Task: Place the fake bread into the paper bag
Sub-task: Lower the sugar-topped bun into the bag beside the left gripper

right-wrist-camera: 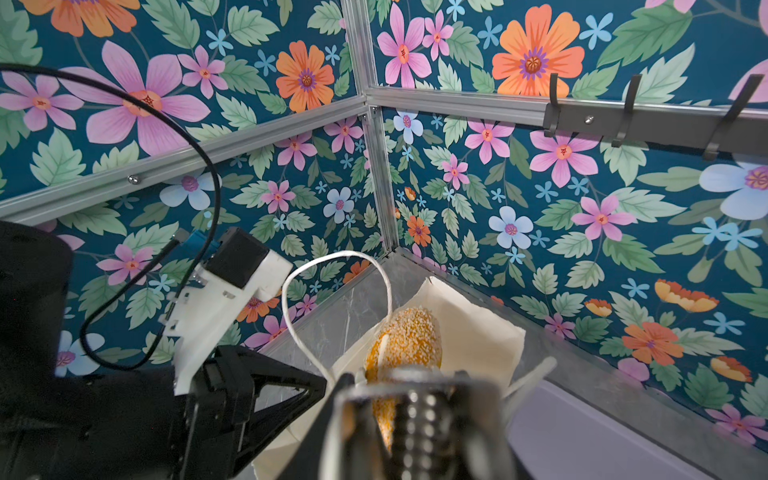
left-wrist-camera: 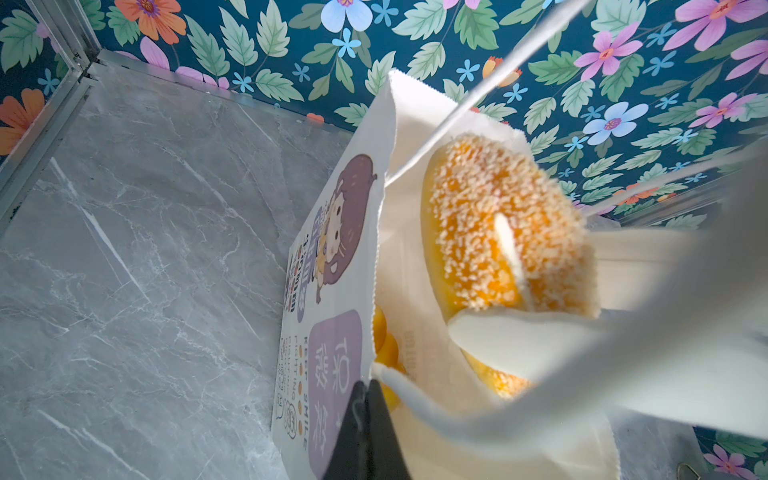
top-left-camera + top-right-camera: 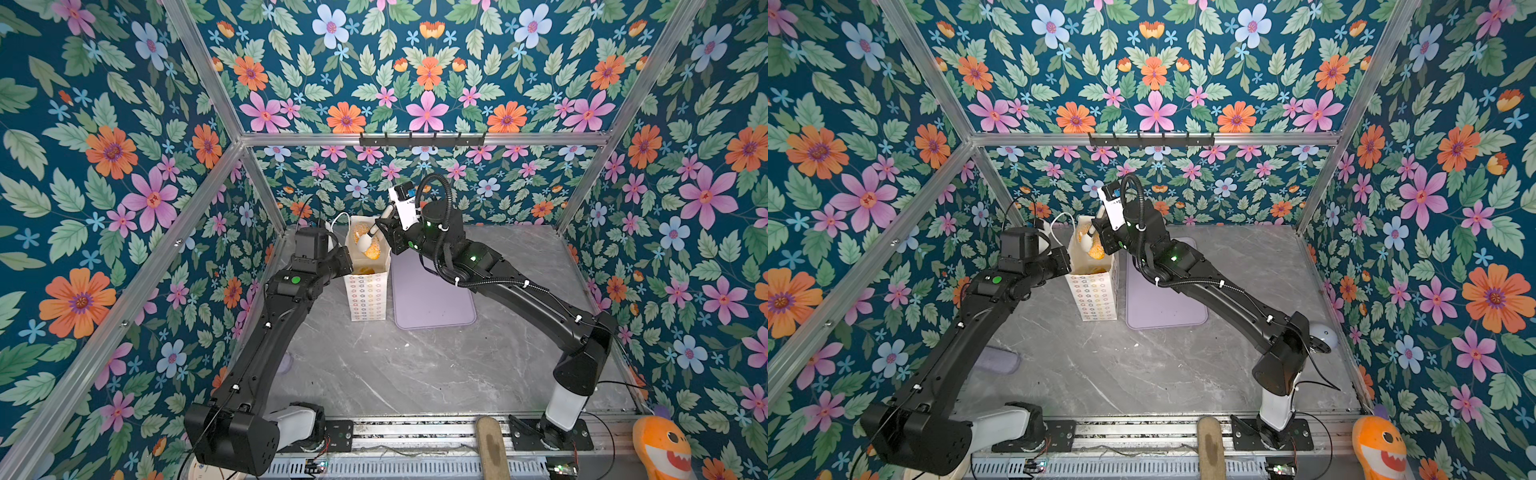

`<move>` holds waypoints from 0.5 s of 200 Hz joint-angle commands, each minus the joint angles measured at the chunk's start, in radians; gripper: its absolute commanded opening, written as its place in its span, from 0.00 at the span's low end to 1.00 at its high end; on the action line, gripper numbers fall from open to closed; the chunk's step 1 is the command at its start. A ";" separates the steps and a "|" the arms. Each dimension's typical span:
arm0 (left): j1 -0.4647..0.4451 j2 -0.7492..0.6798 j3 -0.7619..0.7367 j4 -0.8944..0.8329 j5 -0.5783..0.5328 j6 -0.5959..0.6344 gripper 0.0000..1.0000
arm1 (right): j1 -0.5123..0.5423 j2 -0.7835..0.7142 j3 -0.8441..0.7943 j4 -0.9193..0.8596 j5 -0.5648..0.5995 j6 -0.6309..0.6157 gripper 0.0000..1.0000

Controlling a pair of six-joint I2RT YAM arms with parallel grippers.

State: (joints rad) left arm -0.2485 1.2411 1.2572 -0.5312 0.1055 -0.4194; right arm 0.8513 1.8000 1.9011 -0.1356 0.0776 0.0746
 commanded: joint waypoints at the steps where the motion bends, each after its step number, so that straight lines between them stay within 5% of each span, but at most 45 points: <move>1: 0.001 -0.003 -0.004 0.022 -0.004 -0.005 0.00 | 0.005 0.007 0.001 0.021 0.020 -0.014 0.36; 100: 0.001 -0.010 -0.013 0.027 -0.003 -0.008 0.00 | 0.027 0.085 0.023 -0.042 0.049 -0.025 0.37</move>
State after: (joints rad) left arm -0.2485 1.2385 1.2495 -0.5228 0.1055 -0.4198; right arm 0.8726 1.8687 1.9030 -0.1913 0.1078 0.0616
